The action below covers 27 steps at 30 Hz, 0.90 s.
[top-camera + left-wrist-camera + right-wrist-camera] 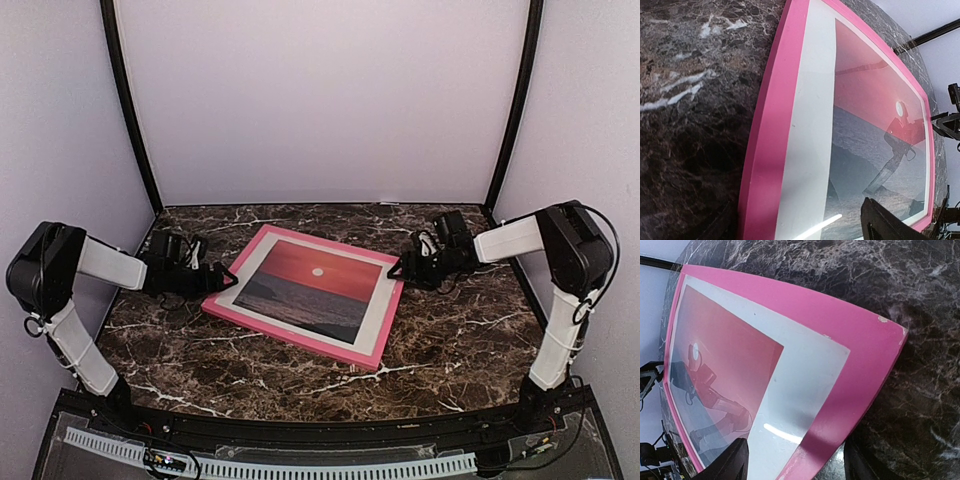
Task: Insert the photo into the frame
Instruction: Adjust the photo frame at the center of the board.
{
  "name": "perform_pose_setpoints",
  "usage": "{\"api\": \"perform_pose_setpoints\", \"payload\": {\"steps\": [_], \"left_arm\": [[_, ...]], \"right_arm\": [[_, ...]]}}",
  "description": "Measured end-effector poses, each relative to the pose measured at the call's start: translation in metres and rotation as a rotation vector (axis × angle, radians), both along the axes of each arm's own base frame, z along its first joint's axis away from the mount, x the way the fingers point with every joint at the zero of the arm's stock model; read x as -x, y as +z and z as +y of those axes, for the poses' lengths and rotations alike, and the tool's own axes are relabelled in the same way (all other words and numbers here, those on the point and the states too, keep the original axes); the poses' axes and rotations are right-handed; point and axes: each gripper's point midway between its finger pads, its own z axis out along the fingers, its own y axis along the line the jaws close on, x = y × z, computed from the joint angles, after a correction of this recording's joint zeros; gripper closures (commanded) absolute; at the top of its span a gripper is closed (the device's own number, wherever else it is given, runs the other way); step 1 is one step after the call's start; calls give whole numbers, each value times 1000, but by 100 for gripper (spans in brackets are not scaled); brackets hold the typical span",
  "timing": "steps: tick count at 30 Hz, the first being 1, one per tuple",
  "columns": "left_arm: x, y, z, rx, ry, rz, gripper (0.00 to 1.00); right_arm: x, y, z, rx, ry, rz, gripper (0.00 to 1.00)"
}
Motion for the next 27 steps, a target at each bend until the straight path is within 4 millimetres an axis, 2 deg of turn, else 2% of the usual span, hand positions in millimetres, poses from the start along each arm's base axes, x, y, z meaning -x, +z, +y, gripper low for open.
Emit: {"api": "perform_pose_setpoints", "payload": {"steps": [5, 13, 17, 23, 27], "left_arm": [[24, 0, -10, -16, -10, 15, 14], [76, -2, -40, -32, -51, 59, 14], [95, -1, -47, -18, -61, 90, 13], [99, 11, -44, -29, -41, 76, 7], [90, 21, -37, -84, -19, 46, 3]], "right_arm": [[-16, 0, -1, 16, -6, -8, 34], [-55, 0, -7, 65, -14, -43, 33], [-61, 0, -7, 93, 5, -48, 31], [-60, -1, -26, 225, 3, -68, 27], [-57, 16, -48, 345, -23, -114, 17]]}}
